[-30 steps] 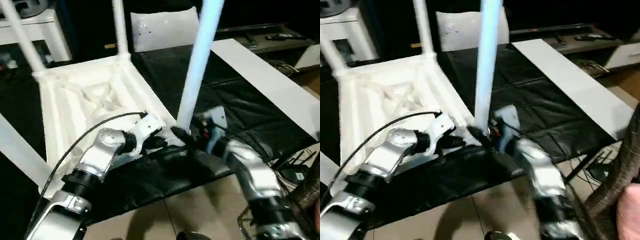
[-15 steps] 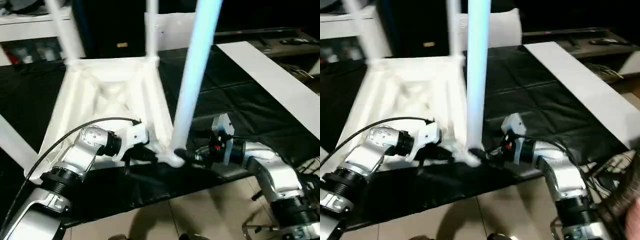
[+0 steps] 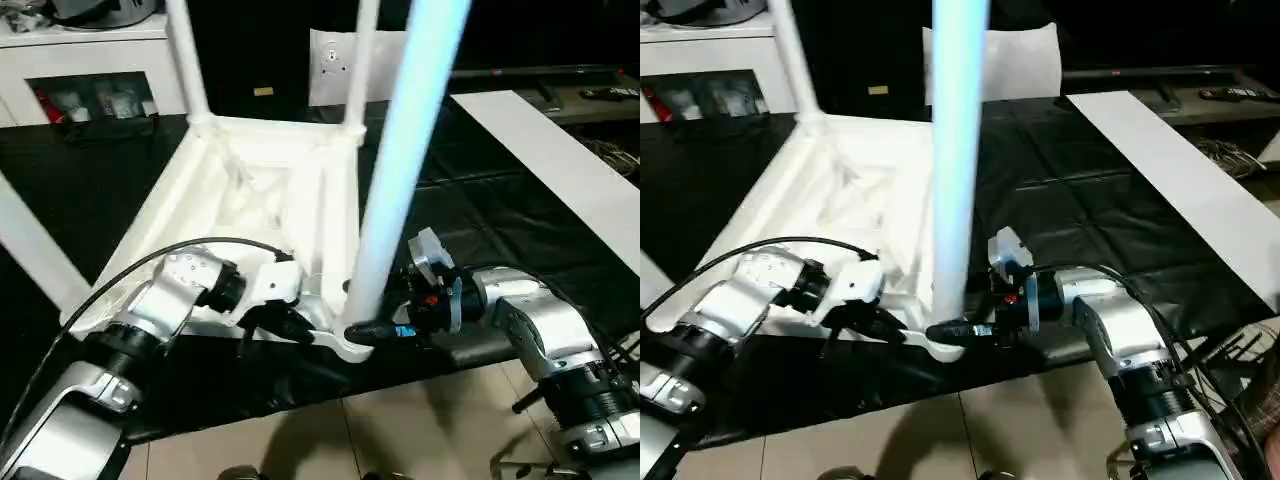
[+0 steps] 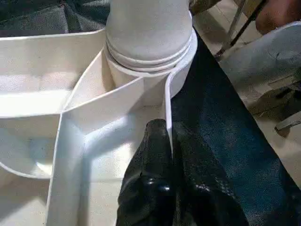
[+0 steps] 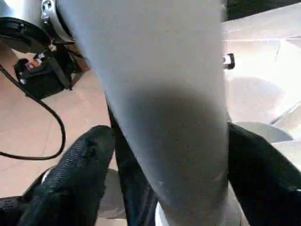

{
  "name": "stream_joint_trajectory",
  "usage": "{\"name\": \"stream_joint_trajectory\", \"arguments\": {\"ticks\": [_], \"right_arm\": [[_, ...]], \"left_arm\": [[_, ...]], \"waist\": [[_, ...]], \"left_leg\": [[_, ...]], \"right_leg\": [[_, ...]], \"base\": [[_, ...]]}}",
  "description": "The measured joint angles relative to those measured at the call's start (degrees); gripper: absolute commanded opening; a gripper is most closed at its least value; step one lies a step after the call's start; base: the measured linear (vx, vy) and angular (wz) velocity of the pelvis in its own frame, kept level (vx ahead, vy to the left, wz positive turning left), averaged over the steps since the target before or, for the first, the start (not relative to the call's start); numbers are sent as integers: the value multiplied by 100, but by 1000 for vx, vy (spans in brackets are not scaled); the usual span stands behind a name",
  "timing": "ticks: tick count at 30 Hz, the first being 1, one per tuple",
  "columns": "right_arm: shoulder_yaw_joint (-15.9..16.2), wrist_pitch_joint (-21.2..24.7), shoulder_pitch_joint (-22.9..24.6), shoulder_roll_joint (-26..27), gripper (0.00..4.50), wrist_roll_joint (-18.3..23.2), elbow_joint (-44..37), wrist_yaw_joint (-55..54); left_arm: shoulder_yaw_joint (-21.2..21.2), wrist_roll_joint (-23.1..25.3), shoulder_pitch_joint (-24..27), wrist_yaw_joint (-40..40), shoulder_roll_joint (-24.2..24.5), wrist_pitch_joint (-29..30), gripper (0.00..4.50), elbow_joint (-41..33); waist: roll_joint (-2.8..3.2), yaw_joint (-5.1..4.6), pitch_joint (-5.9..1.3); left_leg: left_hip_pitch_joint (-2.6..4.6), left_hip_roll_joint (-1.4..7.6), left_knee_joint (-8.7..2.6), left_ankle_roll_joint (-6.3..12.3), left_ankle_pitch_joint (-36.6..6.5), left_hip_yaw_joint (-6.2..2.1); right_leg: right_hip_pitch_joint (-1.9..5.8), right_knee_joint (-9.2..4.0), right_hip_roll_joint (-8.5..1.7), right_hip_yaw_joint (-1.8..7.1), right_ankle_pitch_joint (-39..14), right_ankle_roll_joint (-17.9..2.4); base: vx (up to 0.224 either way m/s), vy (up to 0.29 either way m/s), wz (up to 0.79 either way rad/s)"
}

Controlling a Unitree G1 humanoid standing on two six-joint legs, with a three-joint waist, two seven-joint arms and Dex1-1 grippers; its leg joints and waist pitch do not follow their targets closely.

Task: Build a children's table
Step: Rotate leg to tighten

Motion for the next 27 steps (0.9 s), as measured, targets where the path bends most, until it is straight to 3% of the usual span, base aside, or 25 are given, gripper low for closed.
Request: {"name": "stream_joint_trajectory", "arguments": {"ticks": [11, 20, 25, 27], "right_arm": [[69, 106, -137, 1, 240, -1, 94, 120], [90, 58, -173, 61, 212, -31, 96, 4], [-243, -111, 76, 483, 207, -198, 21, -1007], [-327, -170, 90, 684, 205, -331, 18, -1598]], "left_arm": [[-12, 0, -43, -172, 34, -188, 0, 115], [9, 7, -53, -102, 0, -62, 0, 133], [225, 48, -53, 463, -117, 527, 0, 135], [335, 72, -26, 789, -169, 789, 0, 107]], "waist": [[-2, 15, -1], [-4, 10, -3], [-4, -74, -3], [-4, -191, -3]], "left_leg": [[0, 1, -1, 0, 0, -1], [2, 1, 0, -5, 3, -1], [5, 2, -2, -20, 18, -3], [6, 2, -2, -24, 27, -5]], "right_leg": [[0, 2, 0, -1, -3, 5], [6, 5, 0, 0, -3, 5], [15, 10, 2, -2, -3, 6], [15, 3, 3, -6, -4, 7]], "base": [[0, 0, 0], [0, 0, 0], [0, 0, 0], [0, 0, 0]]}}
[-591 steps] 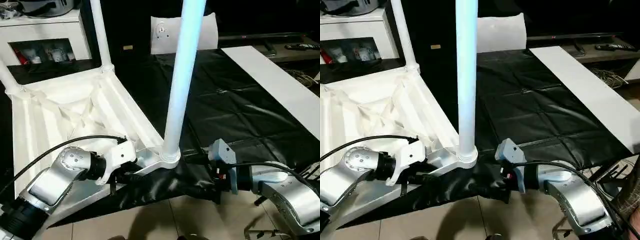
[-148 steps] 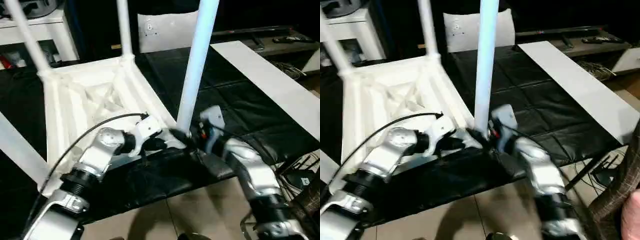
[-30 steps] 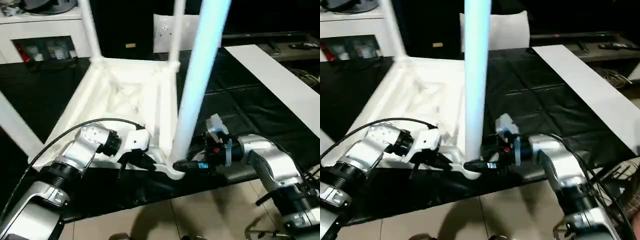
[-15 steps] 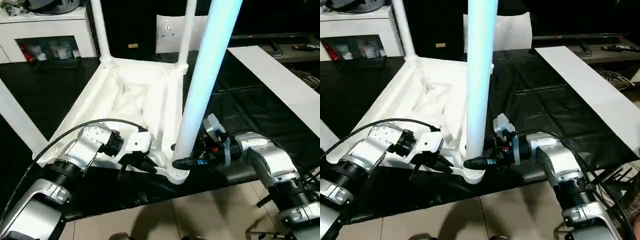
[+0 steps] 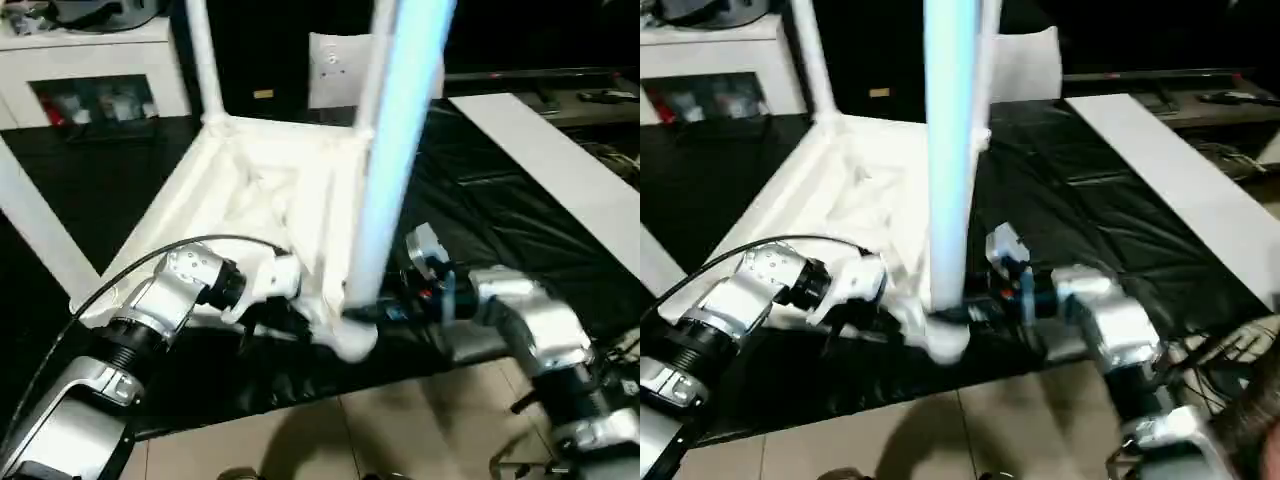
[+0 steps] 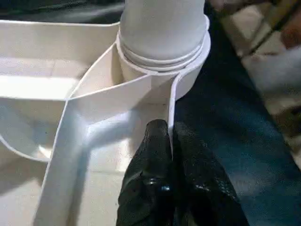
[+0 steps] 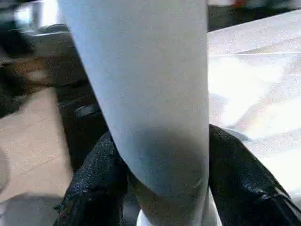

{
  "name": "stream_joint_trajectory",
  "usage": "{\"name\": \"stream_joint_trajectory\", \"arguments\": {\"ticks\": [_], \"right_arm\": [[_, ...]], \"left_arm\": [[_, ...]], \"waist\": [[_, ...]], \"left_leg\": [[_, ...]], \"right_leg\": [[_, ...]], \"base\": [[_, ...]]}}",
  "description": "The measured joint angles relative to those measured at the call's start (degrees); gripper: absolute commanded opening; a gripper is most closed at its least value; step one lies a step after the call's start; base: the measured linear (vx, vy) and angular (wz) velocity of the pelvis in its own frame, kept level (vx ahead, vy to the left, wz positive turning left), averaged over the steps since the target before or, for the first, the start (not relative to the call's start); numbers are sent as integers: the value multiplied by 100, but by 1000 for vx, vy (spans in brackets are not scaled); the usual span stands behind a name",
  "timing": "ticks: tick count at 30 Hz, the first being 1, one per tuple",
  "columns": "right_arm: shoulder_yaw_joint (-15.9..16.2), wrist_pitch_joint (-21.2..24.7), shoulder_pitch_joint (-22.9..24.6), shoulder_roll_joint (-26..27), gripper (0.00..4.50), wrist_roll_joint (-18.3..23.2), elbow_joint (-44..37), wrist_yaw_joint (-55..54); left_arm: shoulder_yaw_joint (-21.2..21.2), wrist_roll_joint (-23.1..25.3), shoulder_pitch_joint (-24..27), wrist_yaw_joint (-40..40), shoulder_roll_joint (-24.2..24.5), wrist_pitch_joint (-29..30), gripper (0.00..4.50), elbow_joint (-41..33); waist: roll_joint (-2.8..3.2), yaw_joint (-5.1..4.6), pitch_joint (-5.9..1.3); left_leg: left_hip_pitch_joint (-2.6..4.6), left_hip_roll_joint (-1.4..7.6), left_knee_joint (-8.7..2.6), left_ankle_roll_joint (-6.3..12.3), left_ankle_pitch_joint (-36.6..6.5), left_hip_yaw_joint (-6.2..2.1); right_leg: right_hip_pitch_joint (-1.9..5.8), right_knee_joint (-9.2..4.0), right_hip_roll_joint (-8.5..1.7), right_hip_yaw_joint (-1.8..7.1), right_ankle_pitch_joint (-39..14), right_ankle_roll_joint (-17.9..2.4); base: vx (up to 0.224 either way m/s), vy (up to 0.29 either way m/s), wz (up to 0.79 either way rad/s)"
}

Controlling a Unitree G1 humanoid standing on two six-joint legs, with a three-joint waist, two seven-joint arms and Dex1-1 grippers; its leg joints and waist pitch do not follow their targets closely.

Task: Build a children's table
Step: Rotate leg to tighten

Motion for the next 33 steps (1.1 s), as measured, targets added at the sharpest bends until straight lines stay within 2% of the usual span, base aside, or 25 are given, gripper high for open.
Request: {"name": "stream_joint_trajectory", "arguments": {"ticks": [2, 4, 8, 11, 13, 14, 16, 21, 23, 25, 26, 28, 30, 33], "right_arm": [[-149, -16, 1, 276, 200, -156, 48, -711], [-212, -17, -5, 374, 197, -215, 65, -1086], [-531, 32, -223, 987, 196, -534, 333, -2385], [-633, 147, -457, 1312, 196, -755, 520, -3274], [-650, 150, -576, 1398, 196, -825, 643, -3599], [-651, 149, -624, 1402, 231, -839, 692, -3686], [-682, 127, -629, 1434, 268, -840, 699, -3731], [-794, -27, -587, 1543, 314, -866, 670, -3762], [-794, -123, -526, 1546, 342, -854, 636, -3751], [-793, -219, -425, 1529, 342, -802, 547, -3655], [-793, -247, -306, 1468, 357, -740, 426, -3472], [-792, -260, -199, 1406, 380, -692, 363, -3276], [-749, -254, 23, 1189, 386, -536, 149, -2831], [-639, -209, 282, 792, 417, -328, -64, -2132]], "left_arm": [[135, 55, 17, 454, -126, 275, 0, -22], [203, 58, 37, 715, -247, 474, 0, -54], [575, 117, 152, 1759, -693, 1225, 0, -269], [724, 144, 150, 2421, -1011, 1571, 0, -309], [800, 148, 150, 2732, -1180, 1698, 0, -313], [831, 149, 149, 2848, -1248, 1746, 0, -319], [840, 160, 149, 2936, -1303, 1827, 0, -370], [832, 210, 149, 3048, -1375, 1914, 0, -497], [803, 200, 150, 3048, -1368, 1888, 0, -509], [738, 195, 157, 2995, -1263, 1784, 0, -522], [710, 174, 183, 2899, -1202, 1724, 0, -559], [710, 150, 197, 2832, -1134, 1666, 0, -568], [670, 131, 224, 2592, -980, 1494, 0, -569], [645, 77, 278, 2194, -751, 1207, 0, -544]], "waist": [[0, -145, 0], [0, -231, 1], [2, -455, 0], [2, -570, 0], [5, -608, -2], [5, -615, -2], [7, -612, -3], [6, -580, -3], [6, -527, -3], [6, -474, -3], [6, -447, -3], [6, -453, -3], [7, -455, -3], [7, -435, -2]], "left_leg": [[-1, 0, 10, -1, 1, -5], [-3, 0, 11, 0, 1, -11], [-12, 6, 16, 3, 1, -33], [-14, 6, 13, 8, -2, -46], [-21, 6, 8, 10, -3, -67], [-24, 3, 9, 17, -7, -69], [-24, 1, 5, 24, -11, -69], [-33, -10, -10, 41, -26, -56], [-39, -11, -15, 36, -34, -47], [-36, -2, -27, 35, -34, -43], [-35, 1, -42, 35, -32, -43], [-31, 7, -48, 43, -27, -38], [-33, 8, -52, 44, -26, -28], [-33, 6, -49, 44, -27, -18]], "right_leg": [[-2, -10, 0, -11, -1, 1], [0, -34, 0, -25, -1, 2], [4, -111, 0, -73, -1, 2], [18, -167, -1, -102, -1, 2], [34, -196, -3, -131, -1, 1], [36, -196, -4, -129, 0, 1], [38, -193, -4, -122, 1, -1], [18, -161, -3, -84, 67, -36], [3, -115, -2, -63, 68, -32], [-13, -96, 9, -57, 57, -17], [-20, -95, 14, -57, 54, -17], [-26, -90, 21, -50, 53, -20], [-34, -90, 23, -40, 53, -21], [-38, -90, 22, -29, 54, -22]], "base": [[0, 0, 0], [0, 0, 0], [0, 0, 0], [0, 0, 0], [0, 0, 0], [0, 0, 0], [0, 0, 0], [11, -2, 1], [0, 0, 0], [0, 0, 0], [0, 0, 0], [0, 0, 0], [0, 0, 0], [0, 0, 0]]}}
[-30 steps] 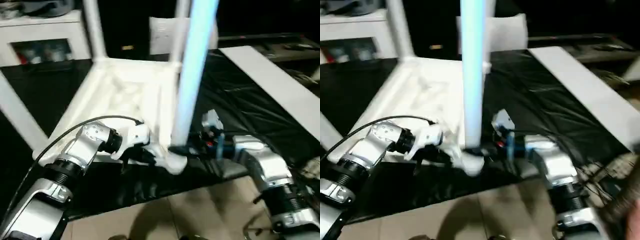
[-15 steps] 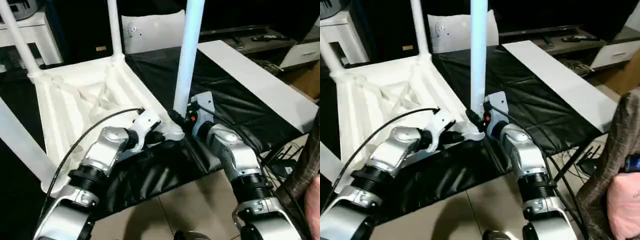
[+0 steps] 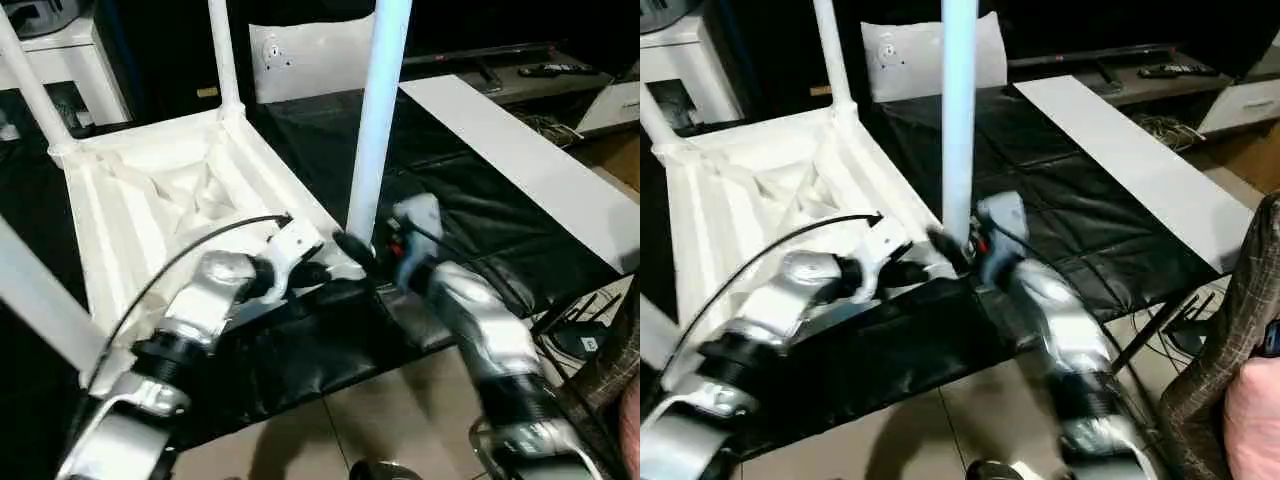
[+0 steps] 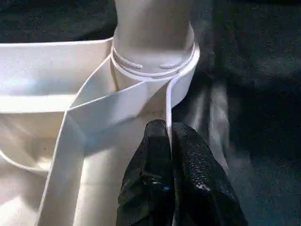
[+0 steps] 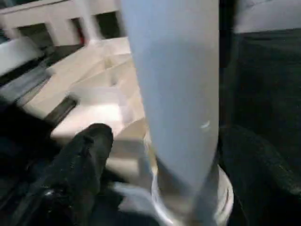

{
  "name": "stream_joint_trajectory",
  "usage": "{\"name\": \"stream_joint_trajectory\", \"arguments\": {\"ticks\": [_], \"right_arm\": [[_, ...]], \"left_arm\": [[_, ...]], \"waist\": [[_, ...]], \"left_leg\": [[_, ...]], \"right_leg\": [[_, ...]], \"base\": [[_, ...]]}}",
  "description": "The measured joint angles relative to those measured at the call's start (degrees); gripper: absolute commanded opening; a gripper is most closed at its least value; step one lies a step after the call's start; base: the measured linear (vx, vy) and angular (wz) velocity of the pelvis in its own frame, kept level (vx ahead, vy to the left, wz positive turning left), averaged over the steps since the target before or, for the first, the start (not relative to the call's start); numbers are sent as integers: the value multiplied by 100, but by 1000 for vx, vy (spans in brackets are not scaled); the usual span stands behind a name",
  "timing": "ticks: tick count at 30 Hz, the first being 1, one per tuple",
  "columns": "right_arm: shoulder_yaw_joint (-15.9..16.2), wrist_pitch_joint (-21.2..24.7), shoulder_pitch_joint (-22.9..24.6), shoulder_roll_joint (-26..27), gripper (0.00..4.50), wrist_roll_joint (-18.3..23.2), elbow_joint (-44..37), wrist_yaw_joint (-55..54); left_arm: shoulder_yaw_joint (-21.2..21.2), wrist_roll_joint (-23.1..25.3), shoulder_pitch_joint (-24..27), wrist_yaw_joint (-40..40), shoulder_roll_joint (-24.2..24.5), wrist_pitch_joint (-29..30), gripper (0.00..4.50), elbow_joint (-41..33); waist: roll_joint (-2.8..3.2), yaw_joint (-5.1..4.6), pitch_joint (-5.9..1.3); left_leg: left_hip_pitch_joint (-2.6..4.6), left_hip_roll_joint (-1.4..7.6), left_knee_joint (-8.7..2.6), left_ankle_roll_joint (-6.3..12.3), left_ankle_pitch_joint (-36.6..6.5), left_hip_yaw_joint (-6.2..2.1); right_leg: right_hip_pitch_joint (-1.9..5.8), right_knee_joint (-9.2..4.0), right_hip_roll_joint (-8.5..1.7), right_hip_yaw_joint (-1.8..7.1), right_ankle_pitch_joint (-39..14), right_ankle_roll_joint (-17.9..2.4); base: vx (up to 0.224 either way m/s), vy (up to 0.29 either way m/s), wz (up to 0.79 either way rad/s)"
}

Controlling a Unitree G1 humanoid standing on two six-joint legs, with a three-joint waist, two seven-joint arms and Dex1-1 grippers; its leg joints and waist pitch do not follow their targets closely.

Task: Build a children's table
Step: Rotate leg to tighten

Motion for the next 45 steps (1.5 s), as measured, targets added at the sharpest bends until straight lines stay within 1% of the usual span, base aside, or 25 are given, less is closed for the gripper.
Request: {"name": "stream_joint_trajectory", "arguments": {"ticks": [1, 3, 4, 5, 7, 11, 13, 17, 20, 21, 23, 25, 27, 28, 30, 31, 32, 33, 34, 35, 37, 39, 41, 44, 45], "right_arm": [[53, 9, 43, -135, 417, 44, -20, 222], [80, 12, 150, -315, 446, 101, -78, 604], [112, 15, 164, -426, 446, 149, -104, 780], [175, 18, 171, -625, 446, 221, -140, 1096], [171, 18, 172, -793, 446, 290, -179, 1380], [245, 20, 144, -925, 446, 381, -171, 1788], [290, 18, 80, -1016, 446, 414, -163, 1979], [484, 21, -191, -1221, 446, 458, -99, 2529], [643, 80, -269, -1277, 446, 500, -64, 2951], [689, 91, -277, -1285, 430, 511, -38, 3056], [757, 93, -292, -1290, 412, 510, 33, 3223], [849, 34, -328, -1342, 407, 505, 106, 3382], [949, -41, -365, -1447, 379, 497, 177, 3567], [954, -44, -378, -1475, 379, 495, 233, 3640], [958, -44, -392, -1519, 357, 493, 299, 3758], [965, -45, -428, -1519, 357, 484, 339, 3784], [969, -46, -495, -1519, 336, 459, 383, 3831], [968, -51, -538, -1519, 325, 456, 402, 3860], [969, -65, -576, -1517, 325, 451, 430, 3885], [968, -97, -602, -1515, 312, 434, 473, 3893], [977, -205, -608, -1498, 312, 390, 553, 3888], [1026, -295, -613, -1492, 284, 381, 669, 3885], [1065, -304, -614, -1473, 272, 365, 726, 3884], [1073, -306, -672, -1455, 238, 318, 738, 3881], [1073, -306, -700, -1450, 233, 305, 741, 3880]], "left_arm": [[-9, -1, 3, -90, 58, -92, 0, 27], [-43, -6, 2, -303, 177, -279, 0, 91], [-62, -33, 2, -435, 249, -374, 0, 124], [-122, -75, 1, -666, 371, -514, 0, 147], [-194, -109, 1, -938, 489, -702, 0, 176], [-355, -149, 1, -1531, 715, -1099, 0, 185], [-393, -162, 1, -1808, 802, -1213, 0, 186], [-547, -181, -16, -2333, 948, -1444, 0, 202], [-679, -208, -67, -2542, 969, -1632, 0, 259], [-701, -209, -68, -2588, 969, -1674, 0, 265], [-728, -207, -82, -2678, 968, -1754, 0, 291], [-785, -199, -129, -2760, 967, -1828, 0, 341], [-819, -190, -168, -2841, 959, -1884, 0, 397], [-828, -179, -175, -2871, 958, -1906, 0, 405], [-874, -151, -227, -2955, 962, -1951, 0, 438], [-893, -147, -246, -2983, 968, -1989, 0, 455], [-912, -145, -262, -3008, 974, -2035, 0, 488], [-922, -144, -272, -3026, 975, -2056, 0, 511], [-927, -141, -276, -3046, 975, -2078, 0, 520], [-933, -138, -281, -3067, 976, -2098, 0, 522], [-942, -126, -289, -3080, 975, -2144, 0, 541], [-962, -112, -313, -3082, 975, -2193, 0, 587], [-976, -101, -337, -3083, 974, -2231, 0, 630], [-978, -97, -351, -3082, 971, -2279, 0, 679], [-979, -96, -358, -3083, 971, -2295, 0, 694]], "waist": [[0, 11, 0], [0, 38, 0], [1, 48, 1], [0, 78, 1], [0, 128, 1], [0, 312, 1], [0, 370, 1], [-2, 477, 1], [-2, 572, 0], [-2, 597, 0], [-2, 619, 0], [-2, 630, 0], [-4, 631, 0], [-5, 631, 0], [-5, 633, 0], [-5, 631, 0], [-5, 630, 0], [-5, 631, 0], [-6, 634, 0], [-6, 639, 0], [-6, 642, 0], [-6, 642, 0], [-6, 642, 0], [-6, 641, 0], [-6, 641, 0]], "left_leg": [[0, 0, 2, 0, 0, 2], [2, -1, 6, -2, -1, 5], [2, -3, 6, -6, -3, 6], [3, -3, 7, -8, -4, 6], [11, -3, 7, -8, -4, 6], [20, -4, 7, -4, -2, 7], [20, -8, 7, -2, -1, 13], [24, -8, 9, -1, -1, 19], [26, -8, 11, -2, -1, 22], [27, -7, 12, -2, -1, 22], [26, -7, 16, -4, -1, 22], [25, -7, 25, -7, -2, 24], [26, -7, 30, -19, -10, 25], [26, -7, 31, -19, -9, 25], [25, -6, 33, -19, -8, 25], [25, -6, 34, -20, -8, 25], [25, -6, 36, -20, -8, 25], [25, -6, 37, -20, -8, 25], [26, -5, 39, -20, -8, 24], [26, -5, 41, -20, -8, 24], [26, -5, 44, -21, -8, 24], [26, -6, 48, -21, -8, 24], [26, -5, 53, -21, -8, 24], [26, -4, 57, -22, -7, 24], [27, -4, 57, -24, -6, 24]], "right_leg": [[0, 0, 0, 2, 1, -2], [0, 0, -1, 5, 3, -5], [0, 0, -3, 6, 4, -5], [1, 0, -3, 7, 4, -5], [2, 0, -3, 8, 4, -4], [-2, 1, -8, 8, 3, -4], [-1, 1, -14, 10, 10, -16], [0, 5, -16, 14, 21, -34], [1, 9, -16, 15, 19, -30], [2, 10, -16, 15, 10, -16], [2, 14, -17, 15, 4, -6], [2, 21, -19, 19, 3, -4], [6, 23, -20, 21, 2, -3], [8, 23, -20, 22, 2, -2], [9, 24, -20, 22, 2, -2], [9, 26, -20, 23, 2, -2], [9, 30, -20, 23, 1, -1], [9, 34, -20, 23, 0, 0], [9, 39, -20, 23, -1, 2], [9, 44, -22, 23, -3, 5], [9, 47, -22, 23, -4, 6], [9, 50, -23, 23, -4, 6], [8, 55, -23, 23, -4, 6], [9, 60, -23, 24, -4, 7], [8, 63, -23, 24, -5, 7]], "base": [[0, 0, 0], [0, 0, 0], [0, 0, 0], [0, 0, 0], [0, 0, 0], [0, 0, 0], [0, 0, 0], [0, 0, 0], [0, 0, 0], [0, 0, 0], [0, 0, 0], [0, 0, 0], [0, 0, 0], [0, 0, 0], [0, 0, 0], [0, 0, 0], [0, 0, 0], [0, 0, 0], [0, 0, 0], [0, 0, 0], [0, 0, 0], [0, 0, 0], [0, 0, 0], [0, 0, 0], [0, 0, 0]]}}
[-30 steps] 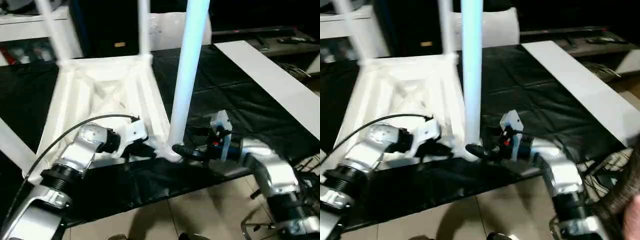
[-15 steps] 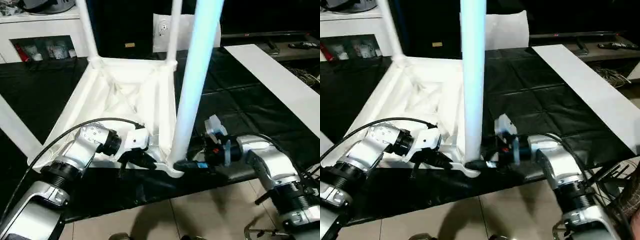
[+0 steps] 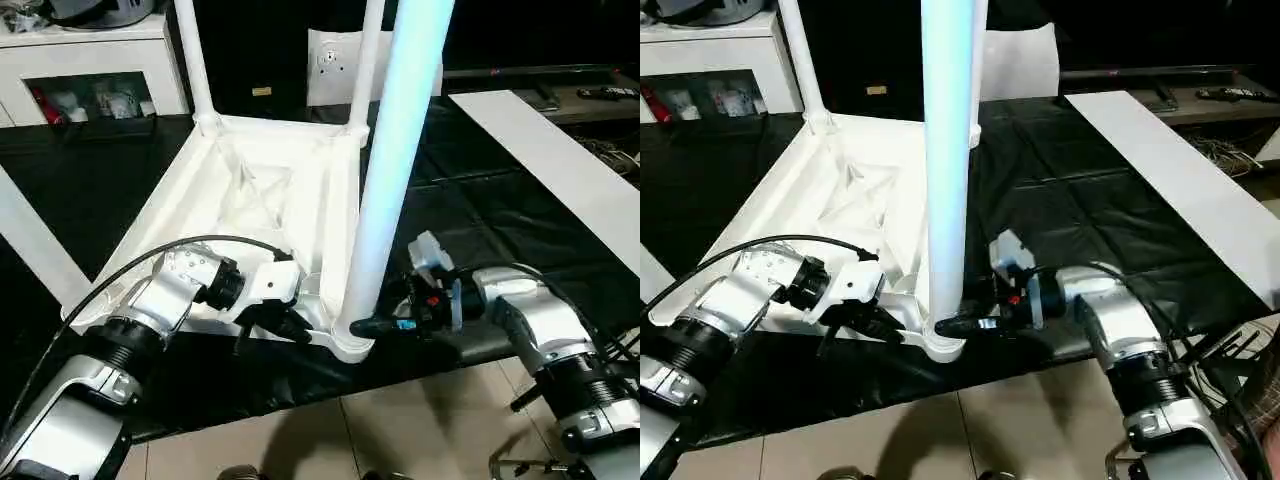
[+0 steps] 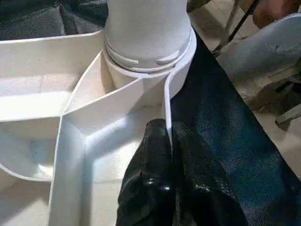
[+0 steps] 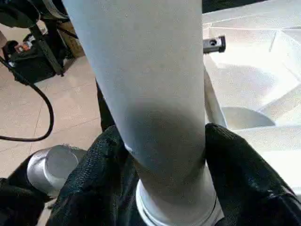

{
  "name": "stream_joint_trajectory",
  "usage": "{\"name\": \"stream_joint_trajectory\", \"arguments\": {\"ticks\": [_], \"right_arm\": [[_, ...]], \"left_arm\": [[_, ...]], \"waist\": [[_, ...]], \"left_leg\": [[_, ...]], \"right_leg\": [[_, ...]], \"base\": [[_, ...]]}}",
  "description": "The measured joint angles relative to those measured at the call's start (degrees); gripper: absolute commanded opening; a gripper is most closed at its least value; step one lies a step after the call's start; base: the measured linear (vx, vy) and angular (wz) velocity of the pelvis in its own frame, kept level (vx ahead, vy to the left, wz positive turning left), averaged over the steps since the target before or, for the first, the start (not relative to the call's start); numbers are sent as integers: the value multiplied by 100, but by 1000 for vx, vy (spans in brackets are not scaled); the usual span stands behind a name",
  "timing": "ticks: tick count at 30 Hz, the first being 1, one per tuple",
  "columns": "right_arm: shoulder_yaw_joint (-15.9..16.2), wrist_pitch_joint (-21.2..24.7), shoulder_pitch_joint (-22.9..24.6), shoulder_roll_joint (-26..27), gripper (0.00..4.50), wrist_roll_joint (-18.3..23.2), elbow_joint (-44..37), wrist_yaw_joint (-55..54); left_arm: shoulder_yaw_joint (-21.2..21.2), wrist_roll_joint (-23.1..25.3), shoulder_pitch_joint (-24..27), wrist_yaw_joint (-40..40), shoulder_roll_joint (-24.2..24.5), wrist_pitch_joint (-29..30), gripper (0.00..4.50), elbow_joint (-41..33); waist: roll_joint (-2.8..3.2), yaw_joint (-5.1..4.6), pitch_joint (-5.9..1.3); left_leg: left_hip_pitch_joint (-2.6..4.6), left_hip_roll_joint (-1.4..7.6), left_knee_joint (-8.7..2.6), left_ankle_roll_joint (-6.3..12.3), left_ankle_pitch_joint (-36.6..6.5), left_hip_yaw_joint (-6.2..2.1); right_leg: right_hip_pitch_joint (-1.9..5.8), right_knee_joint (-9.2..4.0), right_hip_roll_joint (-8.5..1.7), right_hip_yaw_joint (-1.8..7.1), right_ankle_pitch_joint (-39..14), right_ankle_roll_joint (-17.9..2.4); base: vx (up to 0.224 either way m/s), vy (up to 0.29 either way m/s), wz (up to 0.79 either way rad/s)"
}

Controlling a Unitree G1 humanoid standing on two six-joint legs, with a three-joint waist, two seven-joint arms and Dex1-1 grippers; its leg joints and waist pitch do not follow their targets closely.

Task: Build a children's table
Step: Rotate leg to tighten

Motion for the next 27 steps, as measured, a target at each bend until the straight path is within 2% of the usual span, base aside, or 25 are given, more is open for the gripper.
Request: {"name": "stream_joint_trajectory", "arguments": {"ticks": [3, 9, 12, 16, 17, 18, 19, 20, 21, 22, 23, 24, 25, 26, 27], "right_arm": [[1, -2, -16, 10, 208, -32, 0, -4], [-30, 46, 86, 63, 197, -17, -116, -136], [-147, 199, 313, 218, 196, -16, -346, -512], [-326, 271, 398, 619, 196, -200, -381, -1446], [-396, 287, 396, 798, 194, -266, -342, -1812], [-479, 314, 392, 962, 194, -301, -276, -2145], [-575, 330, 379, 1139, 194, -351, -206, -2500], [-700, 345, 311, 1382, 193, -426, -63, -3024], [-790, 388, 202, 1585, 193, -510, 71, -3423], [-842, 410, 141, 1671, 193, -553, 141, -3724], [-942, 436, 79, 1781, 193, -574, 257, -4042], [-1012, 454, -88, 1887, 193, -631, 412, -4309], [-1042, 471, -195, 1974, 193, -705, 508, -4553], [-1069, 484, -342, 2058, 193, -773, 625, -4860], [-1110, 482, -430, 2116, 193, -820, 696, -5074]], "left_arm": [[-4, -3, -22, -8, -10, -20, 0, 48], [50, -5, -22, 51, -28, 50, 0, 54], [123, -22, 21, 223, -105, 457, 0, -18], [366, 7, 137, 733, -135, 1050, 0, -160], [448, 38, 160, 951, -159, 1210, 0, -183], [538, 62, 202, 1147, -217, 1358, 0, -207], [643, 74, 241, 1390, -296, 1501, 0, -211], [763, 109, 256, 1732, -423, 1721, 0, -211], [840, 137, 256, 2002, -513, 1879, 0, -211], [872, 156, 236, 2224, -624, 2015, 0, -211], [948, 162, 246, 2538, -781, 2172, 0, -211], [1074, 163, 248, 2802, -912, 2282, 0, -211], [1151, 167, 246, 3038, -1025, 2401, 0, -214], [1223, 168, 236, 3343, -1173, 2546, 0, -237], [1292, 168, 231, 3577, -1306, 2663, 0, -281]], "waist": [[0, 6, 0], [0, 13, 0], [1, 12, 0], [5, -123, 1], [7, -223, 2], [12, -282, 2], [50, -389, 13], [128, -553, 47], [198, -620, 80], [187, -645, 88], [50, -653, 52], [-62, -613, 45], [-67, -572, 37], [-50, -517, 18], [9, -485, -10]], "left_leg": [[0, 0, 0, -2, 1, -1], [1, 1, 0, -6, 4, -1], [4, 0, 0, -12, 8, 0], [66, -1, 2, -22, 16, -7], [67, -1, 8, -23, 17, -20], [71, 2, 7, -23, 17, -30], [73, 17, 15, -23, 16, -55], [78, 111, 22, -22, 15, -119], [51, 172, 16, -26, 16, -166], [46, 172, 31, -28, 17, -151], [62, 88, 32, -30, 18, -69], [112, 57, 29, -47, 25, -37], [131, -25, 42, -82, -9, -88], [78, -42, 58, -85, -43, -152], [-17, -55, 13, -111, 1, -203]], "right_leg": [[0, 2, 0, 0, -1, 1], [1, 8, 0, 0, -2, 3], [12, 18, -1, 4, -2, 3], [28, 18, 0, -9, -3, 4], [33, 1, 0, -36, -4, 6], [46, -32, 0, -70, -4, 6], [95, -112, -5, -172, -4, 6], [213, -287, -4, -383, -4, 7], [285, -254, -5, -501, -127, 53], [226, 101, -12, -401, -343, -5], [317, 483, -63, -69, -474, -44], [300, 567, -81, 62, -604, 151], [215, 570, -88, 63, -627, 131], [164, 566, -91, 52, -630, 123], [124, 563, -80, 1, -621, 112]], "base": [[0, 0, 0], [0, 0, 0], [0, 0, 0], [0, 0, 0], [-53, -4, -8], [-63, 7, -7], [-63, 7, -7], [-54, 44, -14], [-109, 51, -22], [-109, 51, -22], [-69, -33, -6], [0, 0, 0], [39, -76, -9], [48, -49, -37], [69, -63, -48]]}}
